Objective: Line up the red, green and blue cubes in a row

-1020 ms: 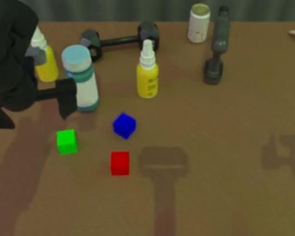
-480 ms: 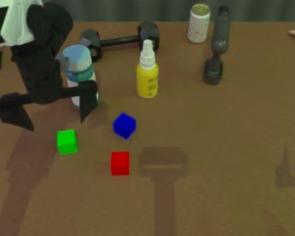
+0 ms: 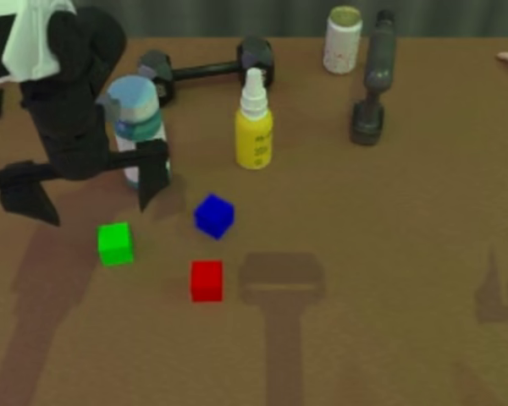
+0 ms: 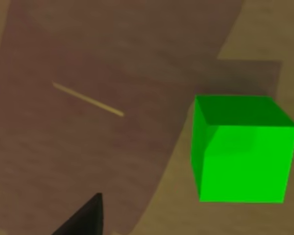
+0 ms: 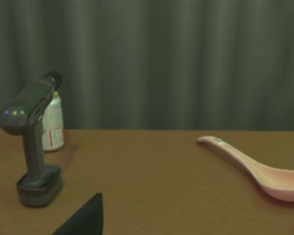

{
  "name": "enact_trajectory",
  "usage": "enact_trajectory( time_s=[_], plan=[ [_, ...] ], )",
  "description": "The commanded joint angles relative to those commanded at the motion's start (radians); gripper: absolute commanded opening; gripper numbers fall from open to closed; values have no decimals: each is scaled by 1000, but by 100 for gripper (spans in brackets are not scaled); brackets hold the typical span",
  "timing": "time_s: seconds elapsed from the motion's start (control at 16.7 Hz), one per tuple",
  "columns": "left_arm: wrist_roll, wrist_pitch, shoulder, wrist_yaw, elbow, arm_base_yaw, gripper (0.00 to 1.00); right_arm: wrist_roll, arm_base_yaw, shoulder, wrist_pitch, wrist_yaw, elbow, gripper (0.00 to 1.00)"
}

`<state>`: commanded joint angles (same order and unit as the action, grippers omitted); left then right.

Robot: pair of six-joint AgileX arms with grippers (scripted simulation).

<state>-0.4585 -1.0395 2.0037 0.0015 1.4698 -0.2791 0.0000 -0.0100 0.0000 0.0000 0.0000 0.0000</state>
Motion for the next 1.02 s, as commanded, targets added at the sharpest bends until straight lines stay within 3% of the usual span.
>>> enact_trajectory(
  time_s=[0.48,0.78,1.02],
  plan=[
    [3,251,103,1,-145,-1,100,0,0,0,0,0,0,100],
    [3,268,110,1,-155,-1,100,0,0,0,0,0,0,100],
    [3,268,110,1,-155,-1,70,0,0,0,0,0,0,100]
  ],
)
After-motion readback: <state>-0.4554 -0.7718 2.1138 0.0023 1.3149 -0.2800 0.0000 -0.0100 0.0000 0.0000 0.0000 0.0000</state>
